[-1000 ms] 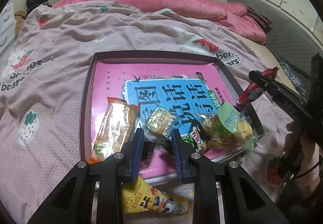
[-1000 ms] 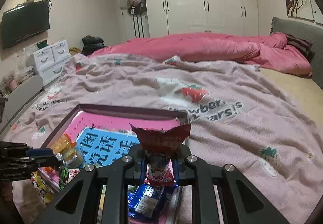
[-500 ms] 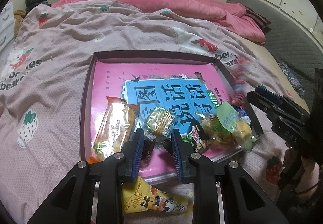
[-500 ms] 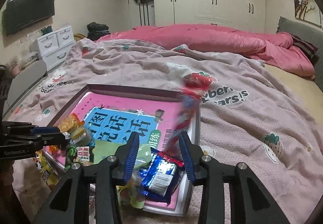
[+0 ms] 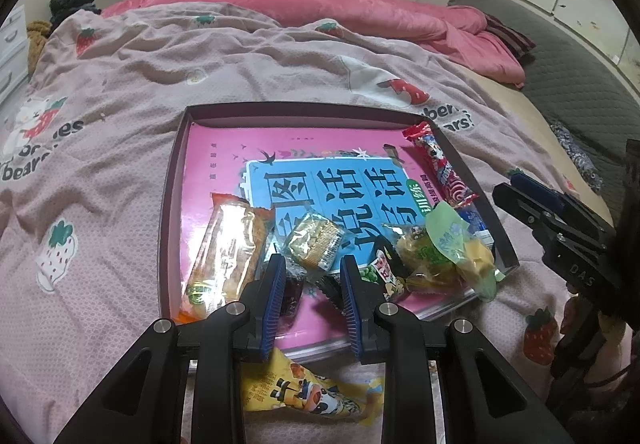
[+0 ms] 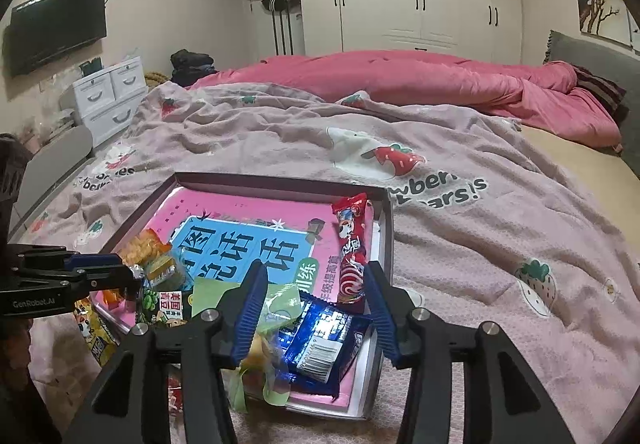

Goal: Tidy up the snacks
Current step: 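Withdraw both open tools from the tray toward the remaining snacks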

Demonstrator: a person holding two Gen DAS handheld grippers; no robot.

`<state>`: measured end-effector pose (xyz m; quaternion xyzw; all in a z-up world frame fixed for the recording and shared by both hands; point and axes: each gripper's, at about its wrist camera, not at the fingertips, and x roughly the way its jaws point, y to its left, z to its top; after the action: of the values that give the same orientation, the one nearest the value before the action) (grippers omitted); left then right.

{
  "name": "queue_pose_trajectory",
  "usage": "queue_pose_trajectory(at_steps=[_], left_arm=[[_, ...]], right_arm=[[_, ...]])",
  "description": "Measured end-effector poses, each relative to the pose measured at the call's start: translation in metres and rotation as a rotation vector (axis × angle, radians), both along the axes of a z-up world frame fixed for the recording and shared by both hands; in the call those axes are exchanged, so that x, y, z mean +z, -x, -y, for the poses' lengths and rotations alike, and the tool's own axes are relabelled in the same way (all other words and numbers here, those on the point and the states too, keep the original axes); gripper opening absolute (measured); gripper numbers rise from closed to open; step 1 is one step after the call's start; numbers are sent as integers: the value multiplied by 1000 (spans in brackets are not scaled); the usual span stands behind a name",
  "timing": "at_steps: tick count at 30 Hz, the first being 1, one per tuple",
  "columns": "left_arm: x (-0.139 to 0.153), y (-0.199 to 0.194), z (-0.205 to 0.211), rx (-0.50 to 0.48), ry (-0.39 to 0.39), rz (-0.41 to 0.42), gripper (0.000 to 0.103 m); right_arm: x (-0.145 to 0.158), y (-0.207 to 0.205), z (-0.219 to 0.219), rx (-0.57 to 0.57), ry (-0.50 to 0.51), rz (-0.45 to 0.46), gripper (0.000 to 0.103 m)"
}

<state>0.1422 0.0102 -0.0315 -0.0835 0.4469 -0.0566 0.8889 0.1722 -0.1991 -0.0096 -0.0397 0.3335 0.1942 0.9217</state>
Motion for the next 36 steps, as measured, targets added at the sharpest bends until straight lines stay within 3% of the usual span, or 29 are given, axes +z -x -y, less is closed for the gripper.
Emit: queue_pose_trajectory(at_steps=[5, 8, 15, 36], left_arm=[[0, 0, -2, 10, -6, -3, 30], [1, 1, -2, 11, -5, -3, 38], [5, 2, -3, 12, -10, 5, 46], [34, 22, -5, 14, -12, 52, 58]], right_arm=[[2, 1, 2, -3, -18, -6, 58], [2, 2, 2, -3, -27, -10, 59], [3, 5, 1, -1, -20, -4, 63], [18, 38, -17, 71, -19, 44, 79]])
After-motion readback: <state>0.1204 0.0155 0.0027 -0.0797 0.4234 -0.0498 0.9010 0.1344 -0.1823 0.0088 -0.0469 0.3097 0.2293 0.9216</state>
